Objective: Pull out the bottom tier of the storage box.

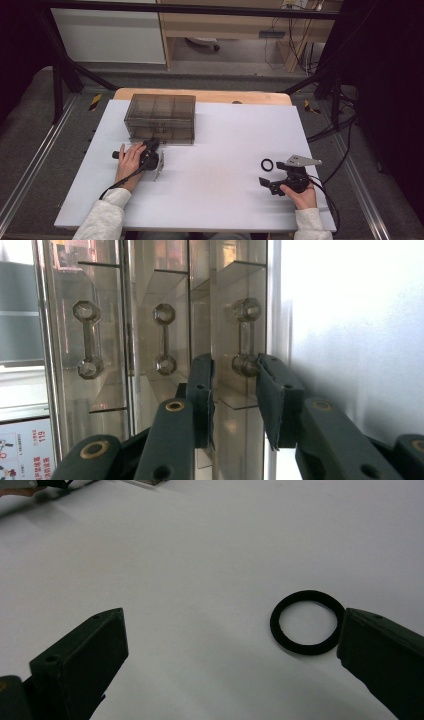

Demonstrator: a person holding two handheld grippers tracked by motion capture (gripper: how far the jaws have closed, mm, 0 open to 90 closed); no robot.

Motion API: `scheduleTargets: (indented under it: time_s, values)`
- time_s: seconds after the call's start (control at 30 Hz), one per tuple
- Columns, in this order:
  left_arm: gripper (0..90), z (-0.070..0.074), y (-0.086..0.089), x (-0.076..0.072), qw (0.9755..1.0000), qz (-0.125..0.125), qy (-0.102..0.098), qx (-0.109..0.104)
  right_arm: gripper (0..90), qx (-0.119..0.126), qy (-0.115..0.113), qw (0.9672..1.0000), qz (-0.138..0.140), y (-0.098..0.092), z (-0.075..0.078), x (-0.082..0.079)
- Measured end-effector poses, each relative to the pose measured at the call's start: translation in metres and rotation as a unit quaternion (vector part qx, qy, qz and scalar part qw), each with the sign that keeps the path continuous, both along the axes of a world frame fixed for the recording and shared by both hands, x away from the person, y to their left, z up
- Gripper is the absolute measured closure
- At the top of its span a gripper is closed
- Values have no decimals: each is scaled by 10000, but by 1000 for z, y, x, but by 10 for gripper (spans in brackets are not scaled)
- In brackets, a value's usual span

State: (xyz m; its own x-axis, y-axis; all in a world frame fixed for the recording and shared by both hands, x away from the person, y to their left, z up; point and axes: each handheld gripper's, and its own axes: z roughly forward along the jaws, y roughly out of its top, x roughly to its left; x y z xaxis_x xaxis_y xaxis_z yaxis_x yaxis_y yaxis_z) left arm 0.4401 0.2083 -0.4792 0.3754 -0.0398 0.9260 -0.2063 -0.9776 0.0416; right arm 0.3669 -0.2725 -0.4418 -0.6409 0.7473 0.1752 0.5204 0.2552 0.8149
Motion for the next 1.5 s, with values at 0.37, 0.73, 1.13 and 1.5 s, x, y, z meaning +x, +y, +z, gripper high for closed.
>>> scheduleTargets:
  time_s: [0.37,0.73,1.13,1.5]
  values:
    - [685,0,0,-5,10000,-17,12,-33,5,-8,9,10000,-3,0,0,0]
    - [685,0,0,-9,10000,-32,9,-47,5,3,-1,10000,-5,0,0,0]
    - [685,-1,1,-14,10000,-69,8,-65,5,1,-1,10000,-5,0,0,0]
    - [685,0,2,-20,9999,-96,26,-90,5,6,-22,10000,1,0,0,0]
